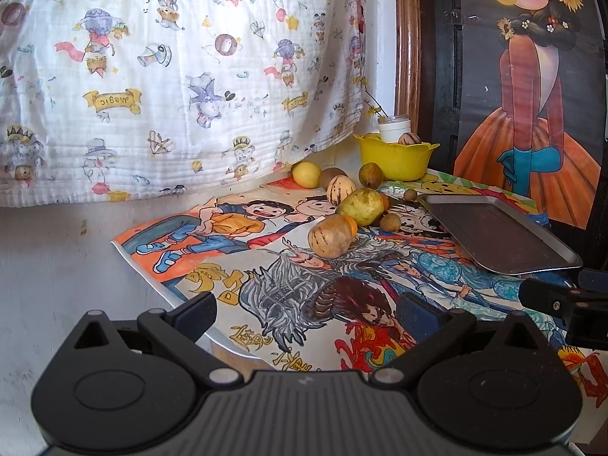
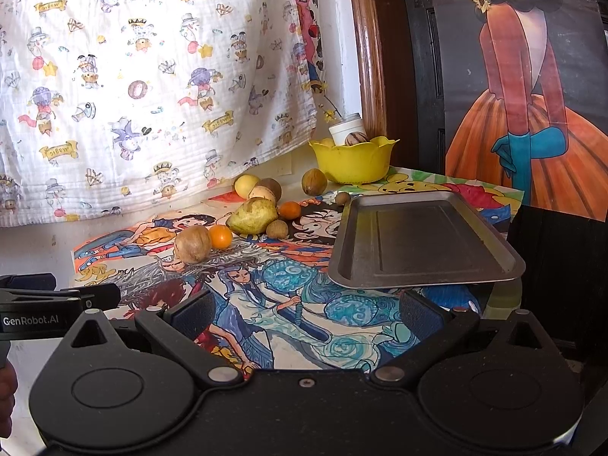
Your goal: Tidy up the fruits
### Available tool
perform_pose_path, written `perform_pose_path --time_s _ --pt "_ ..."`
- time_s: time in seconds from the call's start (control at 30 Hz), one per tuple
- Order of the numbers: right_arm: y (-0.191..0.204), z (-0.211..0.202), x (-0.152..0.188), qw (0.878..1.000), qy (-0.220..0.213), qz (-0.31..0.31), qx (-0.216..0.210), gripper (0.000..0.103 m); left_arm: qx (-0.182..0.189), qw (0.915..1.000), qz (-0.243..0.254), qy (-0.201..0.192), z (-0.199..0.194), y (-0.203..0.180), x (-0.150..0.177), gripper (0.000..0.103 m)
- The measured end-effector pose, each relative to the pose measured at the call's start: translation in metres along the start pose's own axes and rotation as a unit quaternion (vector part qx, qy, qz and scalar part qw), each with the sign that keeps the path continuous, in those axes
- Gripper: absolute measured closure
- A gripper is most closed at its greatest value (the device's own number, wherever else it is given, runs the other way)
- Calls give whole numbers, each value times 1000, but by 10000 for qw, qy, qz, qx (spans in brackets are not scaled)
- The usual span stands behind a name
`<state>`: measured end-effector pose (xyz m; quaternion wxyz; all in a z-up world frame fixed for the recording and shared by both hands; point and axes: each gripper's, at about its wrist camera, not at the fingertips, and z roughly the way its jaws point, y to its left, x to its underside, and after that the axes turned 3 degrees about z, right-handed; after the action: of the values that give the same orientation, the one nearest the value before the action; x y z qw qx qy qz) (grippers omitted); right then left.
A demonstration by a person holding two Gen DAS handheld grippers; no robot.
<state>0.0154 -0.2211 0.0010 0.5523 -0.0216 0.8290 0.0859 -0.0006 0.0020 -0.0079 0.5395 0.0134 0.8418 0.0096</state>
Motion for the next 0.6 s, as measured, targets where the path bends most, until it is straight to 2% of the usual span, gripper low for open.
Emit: perform_pose_path --time_s 0.33,0.47,0.6 --pt "-2 0 -2 10000 15 22 -29 0 -25 10000 -8 16 0 1 1 0" --pt "-10 1 -12 9997 127 88 -179 0 -63 10000 17 22 1 4 -1 0" --pt "-23 3 -31 9980 337 121 -527 0 -33 9999 133 95 4 9 -13 0"
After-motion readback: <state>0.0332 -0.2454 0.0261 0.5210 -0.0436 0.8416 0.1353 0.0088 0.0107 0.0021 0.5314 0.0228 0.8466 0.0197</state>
